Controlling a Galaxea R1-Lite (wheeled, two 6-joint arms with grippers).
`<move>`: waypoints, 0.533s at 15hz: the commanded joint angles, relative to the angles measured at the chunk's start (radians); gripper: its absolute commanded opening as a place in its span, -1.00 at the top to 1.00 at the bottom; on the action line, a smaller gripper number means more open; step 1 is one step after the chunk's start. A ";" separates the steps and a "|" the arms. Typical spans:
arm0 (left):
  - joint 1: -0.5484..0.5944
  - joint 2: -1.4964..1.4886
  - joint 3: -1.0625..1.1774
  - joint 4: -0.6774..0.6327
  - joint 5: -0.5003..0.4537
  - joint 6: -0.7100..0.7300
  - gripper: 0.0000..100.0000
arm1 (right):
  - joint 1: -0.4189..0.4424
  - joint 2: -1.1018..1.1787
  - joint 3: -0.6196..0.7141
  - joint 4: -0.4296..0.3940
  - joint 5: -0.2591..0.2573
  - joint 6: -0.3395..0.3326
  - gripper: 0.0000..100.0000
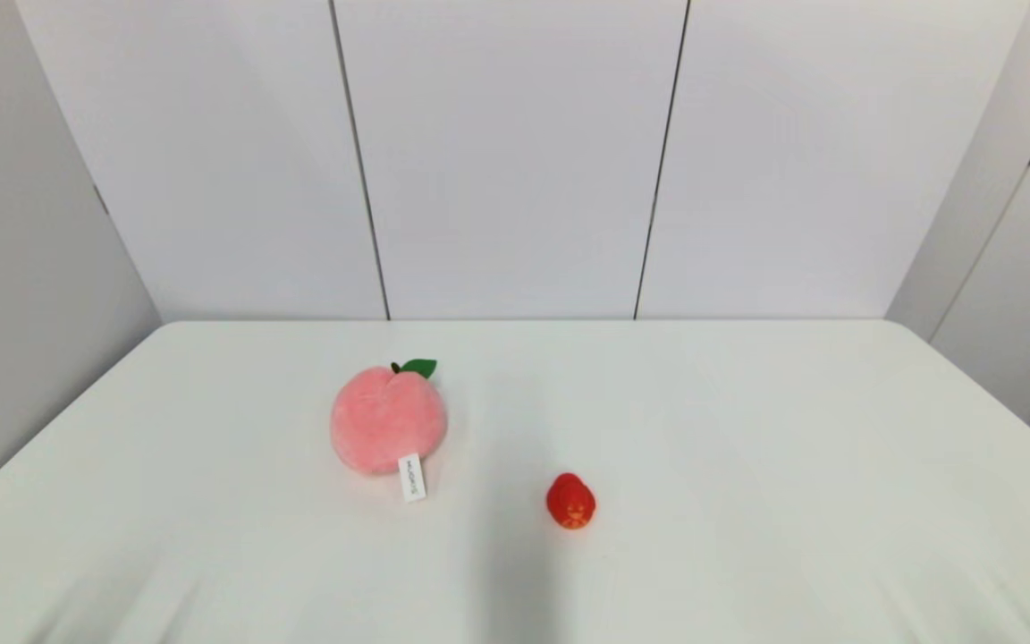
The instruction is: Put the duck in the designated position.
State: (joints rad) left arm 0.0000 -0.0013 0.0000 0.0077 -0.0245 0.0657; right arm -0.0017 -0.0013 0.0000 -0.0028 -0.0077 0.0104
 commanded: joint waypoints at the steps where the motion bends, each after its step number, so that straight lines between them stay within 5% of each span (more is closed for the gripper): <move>1: 0.000 0.001 0.000 0.000 0.000 0.000 -1.00 | -0.001 0.001 0.000 -0.002 0.000 0.000 -1.00; 8: 0.000 0.001 0.000 0.000 0.000 0.000 -1.00 | 0.000 0.001 0.000 0.000 0.000 0.000 -1.00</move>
State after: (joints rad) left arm 0.0000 -0.0013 0.0000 0.0077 -0.0245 0.0657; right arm -0.0019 -0.0013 0.0000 -0.0032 -0.0077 0.0104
